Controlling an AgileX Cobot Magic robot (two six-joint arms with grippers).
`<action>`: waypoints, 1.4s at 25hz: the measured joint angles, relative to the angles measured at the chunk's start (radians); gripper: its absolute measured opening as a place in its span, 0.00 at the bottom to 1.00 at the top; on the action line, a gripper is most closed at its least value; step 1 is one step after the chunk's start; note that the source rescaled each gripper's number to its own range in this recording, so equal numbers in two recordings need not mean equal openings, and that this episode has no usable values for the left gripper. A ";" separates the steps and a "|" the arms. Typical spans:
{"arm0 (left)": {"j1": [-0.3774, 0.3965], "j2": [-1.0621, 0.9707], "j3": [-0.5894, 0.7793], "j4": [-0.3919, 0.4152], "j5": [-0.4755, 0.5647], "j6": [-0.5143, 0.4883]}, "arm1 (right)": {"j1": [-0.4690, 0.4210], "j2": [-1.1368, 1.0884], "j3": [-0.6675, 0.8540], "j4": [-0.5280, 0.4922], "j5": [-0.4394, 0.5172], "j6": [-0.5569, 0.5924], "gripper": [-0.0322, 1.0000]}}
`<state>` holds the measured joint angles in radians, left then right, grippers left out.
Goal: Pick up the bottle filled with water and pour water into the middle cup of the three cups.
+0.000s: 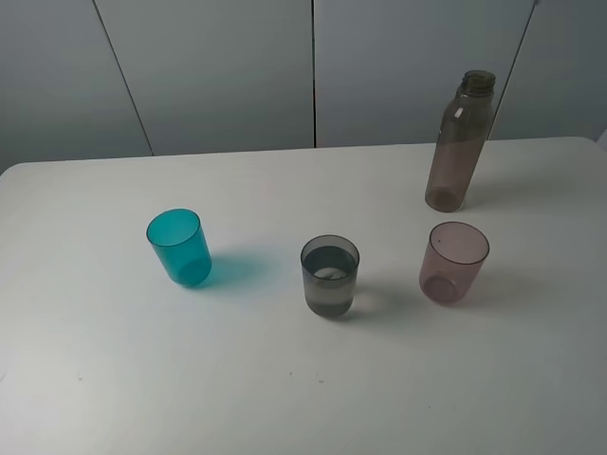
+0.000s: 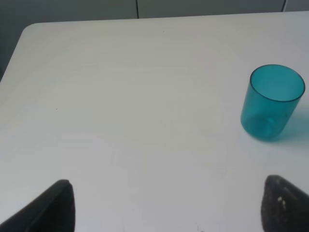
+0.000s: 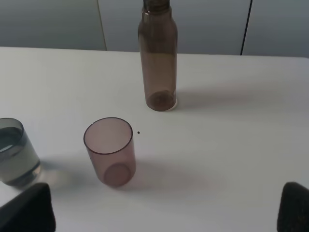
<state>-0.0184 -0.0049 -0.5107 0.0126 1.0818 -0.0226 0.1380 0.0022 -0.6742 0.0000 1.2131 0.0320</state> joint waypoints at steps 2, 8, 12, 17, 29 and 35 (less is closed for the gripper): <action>0.000 0.000 0.000 0.000 0.000 0.000 | 0.000 0.000 0.001 0.011 -0.002 0.000 1.00; 0.000 0.000 0.000 0.000 0.000 0.000 | 0.000 0.000 0.109 0.026 -0.059 -0.032 1.00; 0.000 0.000 0.000 0.000 0.000 0.000 | 0.000 0.000 0.164 0.061 -0.103 -0.045 1.00; 0.000 0.000 0.000 0.000 0.000 0.000 | 0.000 -0.002 0.164 0.063 -0.114 -0.047 1.00; 0.000 0.000 0.000 0.000 0.000 0.000 | -0.080 -0.002 0.164 0.063 -0.116 -0.045 1.00; 0.000 0.000 0.000 0.000 0.000 0.002 | -0.104 -0.002 0.164 0.063 -0.116 -0.045 1.00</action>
<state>-0.0184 -0.0049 -0.5107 0.0126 1.0818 -0.0206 0.0337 -0.0002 -0.5102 0.0627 1.0971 -0.0126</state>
